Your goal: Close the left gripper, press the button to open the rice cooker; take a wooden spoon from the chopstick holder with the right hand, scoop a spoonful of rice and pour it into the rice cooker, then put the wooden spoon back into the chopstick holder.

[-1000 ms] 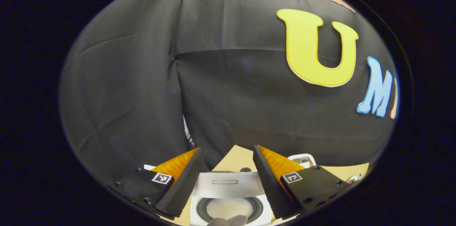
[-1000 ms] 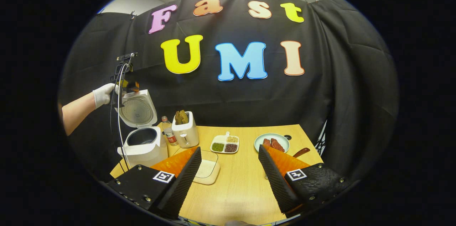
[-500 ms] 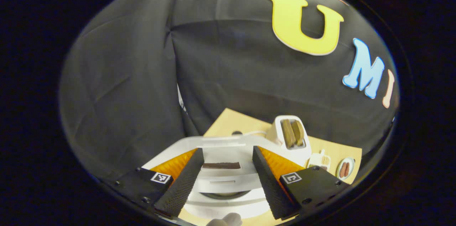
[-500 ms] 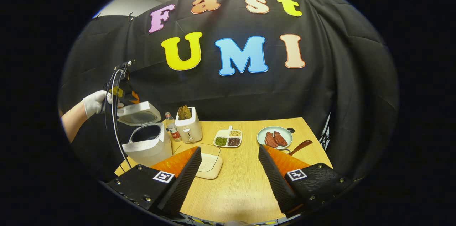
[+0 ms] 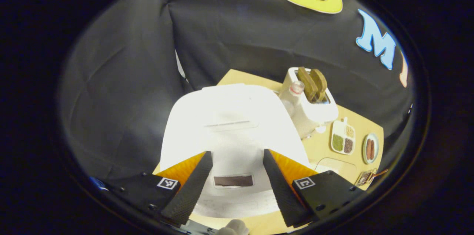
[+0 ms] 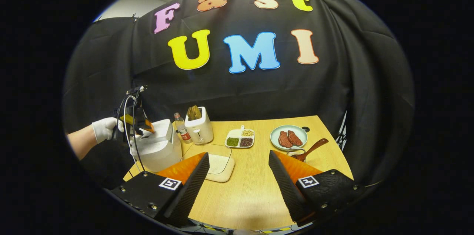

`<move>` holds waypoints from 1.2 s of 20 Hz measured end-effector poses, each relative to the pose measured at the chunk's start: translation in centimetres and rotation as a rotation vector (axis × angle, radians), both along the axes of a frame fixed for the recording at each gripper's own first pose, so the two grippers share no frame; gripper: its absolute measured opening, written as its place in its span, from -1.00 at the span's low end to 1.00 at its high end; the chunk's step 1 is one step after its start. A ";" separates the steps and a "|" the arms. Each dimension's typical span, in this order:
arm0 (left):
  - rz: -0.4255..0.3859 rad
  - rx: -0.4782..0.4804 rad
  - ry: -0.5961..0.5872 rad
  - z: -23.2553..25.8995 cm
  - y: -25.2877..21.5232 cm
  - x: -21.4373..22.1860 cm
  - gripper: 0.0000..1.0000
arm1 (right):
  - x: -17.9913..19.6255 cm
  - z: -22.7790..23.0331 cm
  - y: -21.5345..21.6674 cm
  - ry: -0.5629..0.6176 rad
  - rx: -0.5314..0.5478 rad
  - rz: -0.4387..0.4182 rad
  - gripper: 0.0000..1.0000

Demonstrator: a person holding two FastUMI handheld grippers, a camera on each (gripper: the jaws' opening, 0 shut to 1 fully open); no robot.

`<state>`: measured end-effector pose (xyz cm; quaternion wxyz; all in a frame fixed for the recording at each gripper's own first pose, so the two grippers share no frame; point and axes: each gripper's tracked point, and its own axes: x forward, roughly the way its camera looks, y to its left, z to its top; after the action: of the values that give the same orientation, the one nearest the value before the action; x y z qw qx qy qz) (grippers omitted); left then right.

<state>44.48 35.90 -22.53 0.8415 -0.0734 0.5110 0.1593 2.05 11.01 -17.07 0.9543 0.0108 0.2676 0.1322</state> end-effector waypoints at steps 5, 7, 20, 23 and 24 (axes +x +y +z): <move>-0.014 0.004 0.018 -1.0 -0.7 -0.4 0.94 | 0.2 -0.7 0.2 0.023 0.018 0.002 0.97; -0.036 0.010 0.016 -1.0 -1.0 -0.1 1.00 | 0.3 -0.9 0.3 0.034 0.029 0.004 0.97; -0.085 0.140 -0.175 4.4 -0.2 2.1 0.96 | 2.0 0.2 -1.7 0.009 0.027 -0.009 0.97; -0.143 0.269 -0.357 11.4 -1.3 2.6 0.97 | 2.7 1.4 -2.0 -0.028 0.044 -0.025 0.97; -0.161 0.290 -0.430 13.7 -2.4 2.6 0.97 | 2.9 1.8 -2.2 -0.046 0.043 -0.032 0.97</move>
<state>47.11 33.54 -8.87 0.9423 0.0563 0.2968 0.1441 4.95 8.79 -15.25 0.9618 0.0325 0.2424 0.1228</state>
